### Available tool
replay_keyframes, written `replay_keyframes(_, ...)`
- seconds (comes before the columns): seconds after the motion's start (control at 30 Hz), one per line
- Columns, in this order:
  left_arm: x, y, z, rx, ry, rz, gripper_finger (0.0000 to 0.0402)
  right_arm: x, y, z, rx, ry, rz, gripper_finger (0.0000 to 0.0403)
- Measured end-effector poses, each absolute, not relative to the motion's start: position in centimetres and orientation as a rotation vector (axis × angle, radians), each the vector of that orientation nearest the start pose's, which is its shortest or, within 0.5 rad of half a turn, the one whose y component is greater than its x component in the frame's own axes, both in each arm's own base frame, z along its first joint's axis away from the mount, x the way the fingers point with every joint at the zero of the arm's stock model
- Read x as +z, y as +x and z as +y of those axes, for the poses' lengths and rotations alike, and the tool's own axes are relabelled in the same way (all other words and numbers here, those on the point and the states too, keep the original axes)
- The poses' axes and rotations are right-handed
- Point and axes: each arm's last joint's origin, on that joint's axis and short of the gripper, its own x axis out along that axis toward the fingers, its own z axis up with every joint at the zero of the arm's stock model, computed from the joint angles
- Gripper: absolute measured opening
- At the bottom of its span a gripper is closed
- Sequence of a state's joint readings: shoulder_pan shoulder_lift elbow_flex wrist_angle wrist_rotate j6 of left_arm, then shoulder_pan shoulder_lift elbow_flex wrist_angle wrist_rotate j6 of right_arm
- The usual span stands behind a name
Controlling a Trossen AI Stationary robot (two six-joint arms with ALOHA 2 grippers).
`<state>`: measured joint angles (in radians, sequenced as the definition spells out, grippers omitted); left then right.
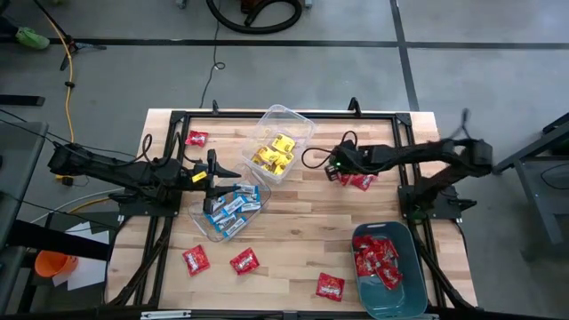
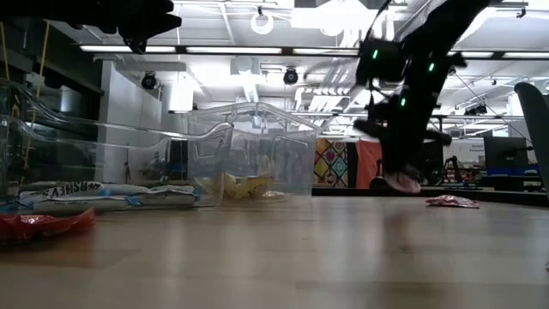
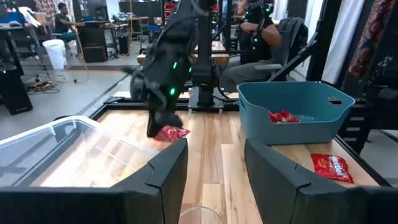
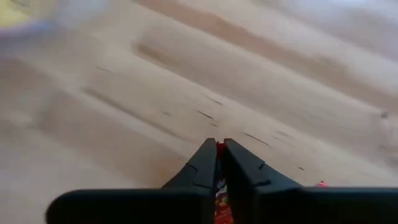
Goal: Sort candy
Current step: Put the red candy into the blue bin
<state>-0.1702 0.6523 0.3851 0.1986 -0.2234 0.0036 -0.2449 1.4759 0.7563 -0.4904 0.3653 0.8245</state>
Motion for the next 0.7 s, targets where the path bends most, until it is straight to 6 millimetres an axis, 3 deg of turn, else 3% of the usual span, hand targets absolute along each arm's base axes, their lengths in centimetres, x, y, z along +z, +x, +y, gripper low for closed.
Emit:
replay_keyframes(0.17,25.0,15.7,-2.0,0.054,0.017,0.067,0.0149,20.8,23.1,-5.0,-0.835,0.586,0.764,0.0007)
replay_keyframes(0.37,25.0,15.7,-2.0,0.053,0.017,0.068,0.0149,25.7,21.1,0.1,-0.293,0.597,0.679,0.0003)
replay_keyframes(0.5,24.9,15.7,-2.0,0.054,0.008,0.078,0.0149,26.9,19.5,4.3,-0.053,0.74,0.712,0.0002)
replay_keyframes(0.7,24.8,15.7,-2.0,0.055,-0.008,0.087,0.0149,26.4,17.5,10.7,0.061,0.994,0.912,0.0001)
